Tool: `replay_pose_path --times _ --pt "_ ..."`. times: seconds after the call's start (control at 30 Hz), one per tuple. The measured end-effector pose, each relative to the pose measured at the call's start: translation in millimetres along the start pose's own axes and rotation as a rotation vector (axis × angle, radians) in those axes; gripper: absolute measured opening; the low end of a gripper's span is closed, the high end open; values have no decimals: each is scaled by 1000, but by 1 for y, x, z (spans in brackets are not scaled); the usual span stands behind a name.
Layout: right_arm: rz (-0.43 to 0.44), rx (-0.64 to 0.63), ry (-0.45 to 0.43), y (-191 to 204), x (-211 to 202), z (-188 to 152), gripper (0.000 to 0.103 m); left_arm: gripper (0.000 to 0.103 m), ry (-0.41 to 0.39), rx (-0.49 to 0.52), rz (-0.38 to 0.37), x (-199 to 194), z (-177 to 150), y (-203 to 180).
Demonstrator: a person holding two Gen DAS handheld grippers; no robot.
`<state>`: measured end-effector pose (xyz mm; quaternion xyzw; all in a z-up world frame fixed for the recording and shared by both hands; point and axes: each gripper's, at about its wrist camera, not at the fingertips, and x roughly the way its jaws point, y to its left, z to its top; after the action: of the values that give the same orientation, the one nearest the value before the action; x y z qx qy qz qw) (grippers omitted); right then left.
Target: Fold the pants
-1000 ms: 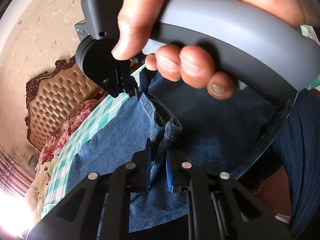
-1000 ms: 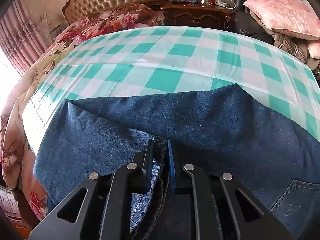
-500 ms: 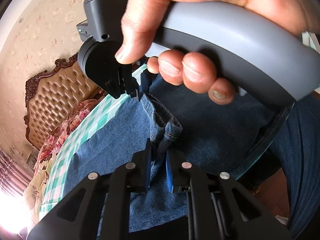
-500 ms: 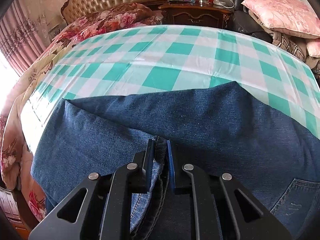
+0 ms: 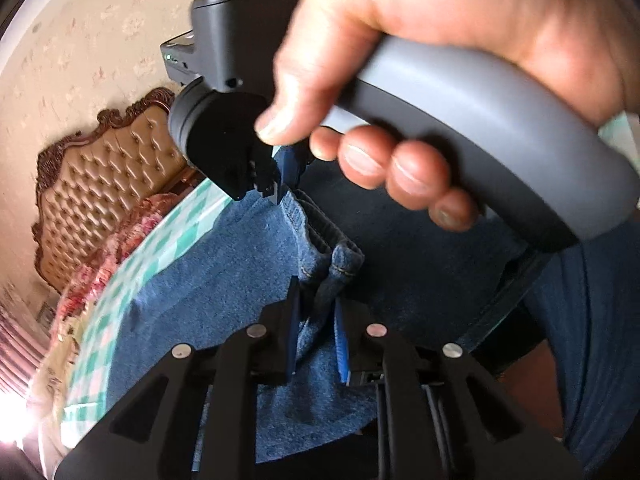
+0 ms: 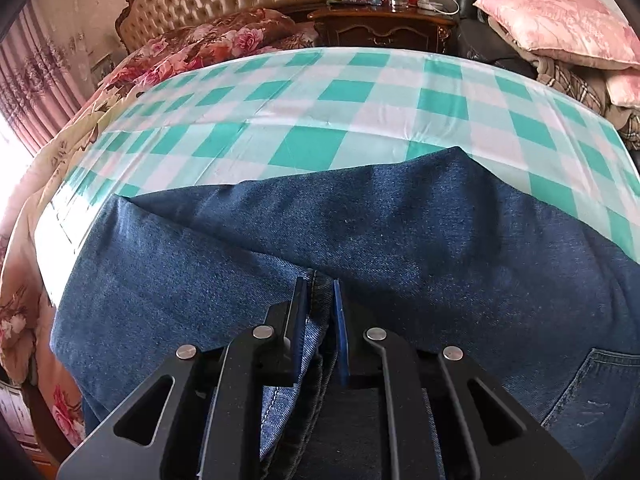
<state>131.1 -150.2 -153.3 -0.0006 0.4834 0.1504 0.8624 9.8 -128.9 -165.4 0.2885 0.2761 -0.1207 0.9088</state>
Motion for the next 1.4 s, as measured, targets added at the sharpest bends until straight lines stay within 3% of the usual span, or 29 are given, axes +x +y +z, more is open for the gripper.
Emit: replay_pose_path --times 0.1,0.17,0.2,0.23,0.27,0.3,0.33,0.37,0.53,0.63,0.67,0.77,0.83,0.97,1.03,1.07,1.13,1.3,1.33,1.4 --pt "-5 1 -1 0 -2 -1 12 21 -1 -29 -34 -1 0 5" --pt "-12 -5 -2 1 -1 -2 12 31 -6 -69 -103 -6 -1 13" --pt "-28 -4 -4 0 0 -2 12 47 -11 -85 -127 -9 -2 17" --pt "-34 1 -6 -2 0 -2 20 59 -26 -117 -153 -16 -5 24" --pt "-40 11 -8 -5 -1 -2 25 59 -35 -141 -161 -23 -8 29" --pt "-45 27 -11 -9 -2 -2 36 59 -40 -164 -166 -29 -11 35" --pt "-49 49 -20 -13 -5 -2 46 59 -41 -207 -163 -40 -15 46" --pt "-55 65 -35 -16 -10 -3 49 60 -41 -250 -162 -47 -19 57" --pt "-145 29 -217 -6 -55 -6 82 83 -24 -547 -44 -62 -31 138" --pt "-173 -36 -270 23 -72 -8 86 101 -39 -683 4 -55 -32 187" --pt "-170 -54 -265 33 -72 -9 86 101 -8 -700 1 -41 -30 202" --pt "-193 -86 -245 63 -65 -22 86 101 122 -723 33 3 -23 231" --pt "-196 -97 -198 76 -51 -31 86 101 165 -703 63 23 -18 238" --pt "-260 -102 -179 86 -36 -44 86 101 257 -580 45 57 -19 238" --pt "-233 -100 -167 84 -31 -47 86 101 242 -532 -66 66 -21 234" --pt "-216 -89 -145 82 -26 -49 86 101 214 -544 -161 68 -21 236" --pt "-187 -58 -55 75 -10 -51 87 101 220 -574 -243 74 -20 234" --pt "-174 -57 -43 72 -7 -56 87 101 360 -438 -171 114 -12 219" --pt "-171 -57 -40 72 -6 -56 87 101 390 -438 -130 125 -15 223" --pt "-168 -60 -41 72 -6 -56 87 102 406 -486 -154 137 -18 234"
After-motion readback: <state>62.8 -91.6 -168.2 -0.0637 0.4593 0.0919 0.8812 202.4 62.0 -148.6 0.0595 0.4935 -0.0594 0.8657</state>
